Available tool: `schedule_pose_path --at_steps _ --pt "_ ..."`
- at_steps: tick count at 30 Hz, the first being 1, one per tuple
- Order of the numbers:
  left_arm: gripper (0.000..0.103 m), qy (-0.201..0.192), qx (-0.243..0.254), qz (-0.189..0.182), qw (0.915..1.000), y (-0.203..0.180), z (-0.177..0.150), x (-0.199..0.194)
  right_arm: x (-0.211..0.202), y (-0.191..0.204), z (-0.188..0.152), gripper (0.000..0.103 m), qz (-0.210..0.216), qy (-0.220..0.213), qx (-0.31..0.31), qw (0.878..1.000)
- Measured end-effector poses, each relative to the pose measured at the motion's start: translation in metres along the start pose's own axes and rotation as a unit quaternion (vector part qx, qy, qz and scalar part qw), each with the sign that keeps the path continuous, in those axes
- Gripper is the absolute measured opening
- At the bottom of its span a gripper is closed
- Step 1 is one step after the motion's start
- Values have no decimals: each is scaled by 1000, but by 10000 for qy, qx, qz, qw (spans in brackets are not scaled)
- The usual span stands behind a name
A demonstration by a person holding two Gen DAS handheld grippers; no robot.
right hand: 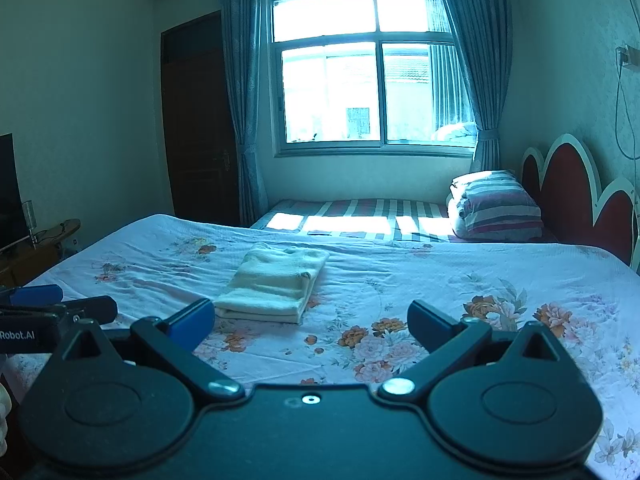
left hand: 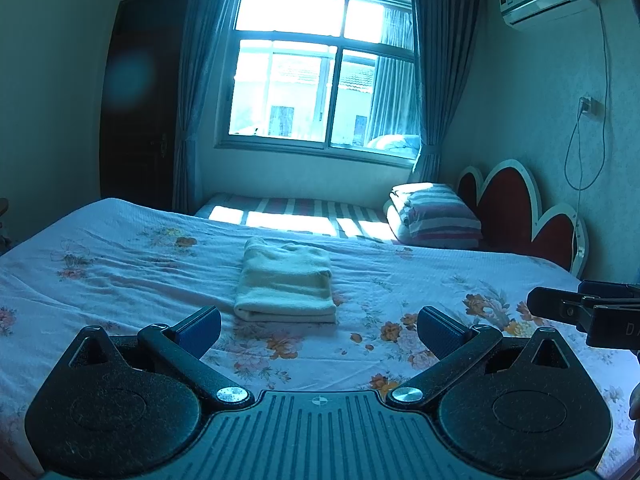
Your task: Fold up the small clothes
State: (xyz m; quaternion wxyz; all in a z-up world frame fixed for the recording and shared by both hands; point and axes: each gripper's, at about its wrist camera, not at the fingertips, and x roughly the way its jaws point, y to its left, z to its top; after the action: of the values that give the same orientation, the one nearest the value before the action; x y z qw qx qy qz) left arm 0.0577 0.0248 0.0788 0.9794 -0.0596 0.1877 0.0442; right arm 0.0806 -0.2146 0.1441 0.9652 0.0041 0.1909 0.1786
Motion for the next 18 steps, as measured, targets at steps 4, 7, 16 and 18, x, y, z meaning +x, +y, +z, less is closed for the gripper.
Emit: schedule_pose_path --at_steps 4,7,16,18 --pt "103 -2 27 1 10000 0 2 -1 -2 0 2 103 17 11 27 10000" --pt "103 -4 42 3 10000 0 4 -1 -2 1 3 103 17 -4 14 10000" --pt "103 -2 99 -28 9999 -1 6 -1 -3 0 3 103 30 -20 37 10000" --pt "103 -5 90 -29 10000 -2 6 0 -3 0 4 103 37 -18 32 10000"
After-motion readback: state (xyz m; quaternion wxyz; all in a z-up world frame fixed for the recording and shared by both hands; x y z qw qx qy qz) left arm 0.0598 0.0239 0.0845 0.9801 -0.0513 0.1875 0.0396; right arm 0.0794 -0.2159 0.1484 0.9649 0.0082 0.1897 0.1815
